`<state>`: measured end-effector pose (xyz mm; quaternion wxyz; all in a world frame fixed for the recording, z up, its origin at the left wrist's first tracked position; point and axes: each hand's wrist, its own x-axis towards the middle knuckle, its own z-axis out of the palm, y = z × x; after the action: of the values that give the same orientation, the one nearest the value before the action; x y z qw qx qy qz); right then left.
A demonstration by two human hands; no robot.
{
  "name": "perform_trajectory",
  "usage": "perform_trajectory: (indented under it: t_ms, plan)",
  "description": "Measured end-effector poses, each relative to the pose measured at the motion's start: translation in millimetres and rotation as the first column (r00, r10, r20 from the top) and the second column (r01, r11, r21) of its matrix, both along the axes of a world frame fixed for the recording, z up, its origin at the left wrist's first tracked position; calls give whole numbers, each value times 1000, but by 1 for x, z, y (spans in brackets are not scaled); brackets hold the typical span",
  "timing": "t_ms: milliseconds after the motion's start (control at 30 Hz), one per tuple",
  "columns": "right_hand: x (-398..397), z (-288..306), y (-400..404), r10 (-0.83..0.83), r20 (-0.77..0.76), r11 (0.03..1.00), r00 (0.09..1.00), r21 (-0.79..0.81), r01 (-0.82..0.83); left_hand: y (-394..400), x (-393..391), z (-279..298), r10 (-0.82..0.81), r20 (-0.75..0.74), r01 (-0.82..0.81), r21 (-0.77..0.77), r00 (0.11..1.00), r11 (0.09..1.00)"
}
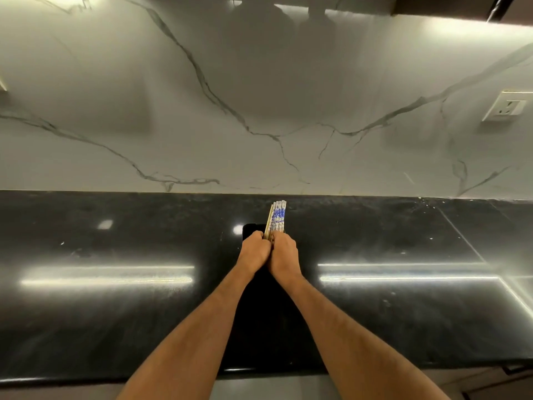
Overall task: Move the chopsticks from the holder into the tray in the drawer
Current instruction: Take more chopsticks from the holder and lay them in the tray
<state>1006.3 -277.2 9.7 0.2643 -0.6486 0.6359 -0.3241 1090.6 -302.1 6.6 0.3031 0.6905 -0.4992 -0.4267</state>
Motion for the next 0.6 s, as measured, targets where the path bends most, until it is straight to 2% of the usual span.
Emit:
perform_trajectory:
  t_ms: [100, 267, 400, 500, 600]
  plan:
    - [2, 0, -3, -20, 86, 997, 996, 75, 14, -1, 1, -3, 11, -18, -11, -23, 1000, 1000]
    - [-1, 1, -9, -2, -15, 987, 1000, 160, 5, 0, 2, -3, 30, 2, -30, -21, 1000, 999]
    - [-1, 6, -11, -5, 73, 967, 997, 254, -13, -1, 2, 1, 23, 44, -23, -9, 999, 1000]
    - [-1, 6, -14, 20, 88, 969, 996, 243, -41, -1, 2, 1, 18, 80, -16, -23, 997, 1000]
    - [-1, 8, -14, -42, 101, 969, 994, 248, 15, 2, 2, 0, 40, 86, -36, -50, 996, 998]
